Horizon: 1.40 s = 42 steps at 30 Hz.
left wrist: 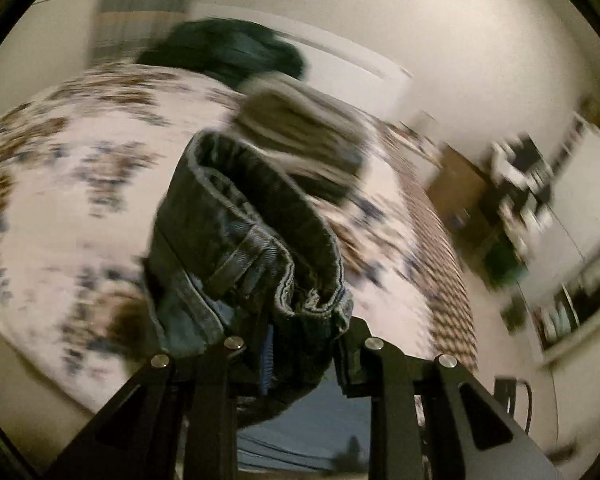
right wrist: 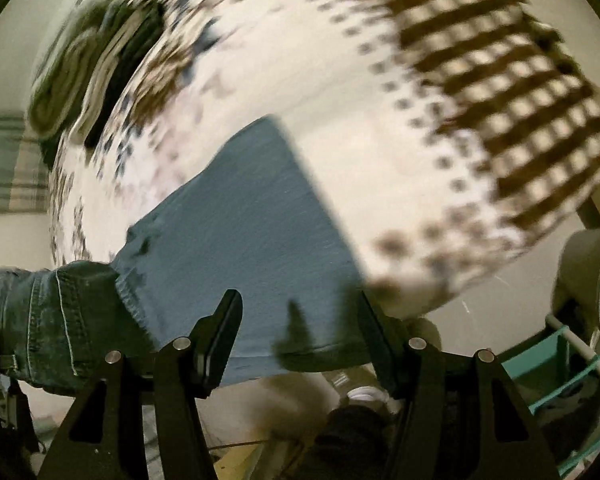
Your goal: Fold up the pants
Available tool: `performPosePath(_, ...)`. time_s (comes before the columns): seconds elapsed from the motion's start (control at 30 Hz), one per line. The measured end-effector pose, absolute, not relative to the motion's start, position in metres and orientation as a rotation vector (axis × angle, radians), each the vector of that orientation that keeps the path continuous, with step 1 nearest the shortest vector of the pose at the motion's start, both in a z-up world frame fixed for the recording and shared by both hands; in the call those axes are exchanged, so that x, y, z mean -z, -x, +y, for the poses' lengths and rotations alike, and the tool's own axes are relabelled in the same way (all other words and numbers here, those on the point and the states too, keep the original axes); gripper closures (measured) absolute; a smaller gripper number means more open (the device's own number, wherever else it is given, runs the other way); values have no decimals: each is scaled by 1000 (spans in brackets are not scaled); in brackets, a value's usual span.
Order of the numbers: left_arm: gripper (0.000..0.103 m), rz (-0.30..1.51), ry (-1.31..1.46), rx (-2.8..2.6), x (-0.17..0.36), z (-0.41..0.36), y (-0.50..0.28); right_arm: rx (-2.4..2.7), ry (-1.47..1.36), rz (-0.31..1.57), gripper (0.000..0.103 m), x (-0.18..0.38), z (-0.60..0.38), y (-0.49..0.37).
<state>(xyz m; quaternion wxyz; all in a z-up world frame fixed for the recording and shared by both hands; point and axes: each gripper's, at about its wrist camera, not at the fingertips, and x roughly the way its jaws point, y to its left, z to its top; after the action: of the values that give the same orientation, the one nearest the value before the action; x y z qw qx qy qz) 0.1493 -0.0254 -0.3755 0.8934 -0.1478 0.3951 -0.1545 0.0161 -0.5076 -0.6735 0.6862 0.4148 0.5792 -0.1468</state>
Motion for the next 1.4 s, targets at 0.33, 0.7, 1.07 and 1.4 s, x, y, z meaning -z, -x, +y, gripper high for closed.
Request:
performPosePath(0.33, 83, 1052, 70, 594, 458, -189, -118, 497, -954, 1273, 41, 680, -581, 59)
performPosePath(0.7, 25, 1246, 132, 601, 459, -183, -128, 288, -929, 1234, 7, 667, -596, 31)
performPosePath(1.07, 16, 1260, 162, 299, 454, -52, -192, -29, -885, 1238, 1, 696, -564, -74)
performPosePath(1.4, 16, 1314, 149, 179, 504, -11, -246, -15, -995, 1200, 84, 723, -549, -82)
